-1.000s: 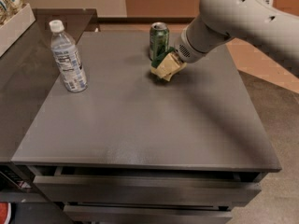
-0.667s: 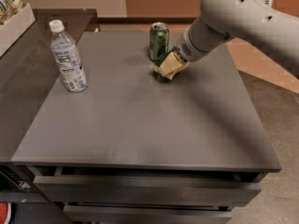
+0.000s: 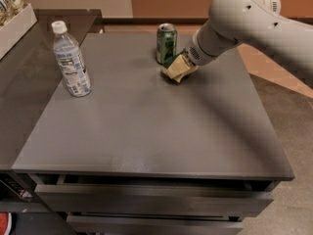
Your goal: Move sponge near green can
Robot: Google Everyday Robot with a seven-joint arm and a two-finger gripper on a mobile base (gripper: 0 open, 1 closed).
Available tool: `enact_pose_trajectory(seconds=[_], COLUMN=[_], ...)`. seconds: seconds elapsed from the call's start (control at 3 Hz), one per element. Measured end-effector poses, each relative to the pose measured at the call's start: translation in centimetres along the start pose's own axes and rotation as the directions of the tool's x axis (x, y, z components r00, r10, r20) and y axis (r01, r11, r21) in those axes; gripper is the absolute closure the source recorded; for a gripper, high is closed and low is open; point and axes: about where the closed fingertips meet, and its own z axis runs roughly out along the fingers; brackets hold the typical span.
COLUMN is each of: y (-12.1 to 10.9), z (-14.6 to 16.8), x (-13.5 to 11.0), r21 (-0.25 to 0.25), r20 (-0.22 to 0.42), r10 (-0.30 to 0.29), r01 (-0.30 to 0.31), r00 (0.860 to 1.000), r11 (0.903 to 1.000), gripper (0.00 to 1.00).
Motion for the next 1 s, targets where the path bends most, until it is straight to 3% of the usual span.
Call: enact_pose_trajectory(seconds=[0.67, 1.0], y=[0.24, 0.35], z=[0.07, 0.1], x=[-0.1, -0.15], r21=[-0.003, -0.004], r20=[0.0, -0.001], r10=[-0.004, -0.005], r01=[0.004, 0.005], r00=[1.0, 1.0], r11=[1.0, 1.0], gripper=[0.12, 0.0])
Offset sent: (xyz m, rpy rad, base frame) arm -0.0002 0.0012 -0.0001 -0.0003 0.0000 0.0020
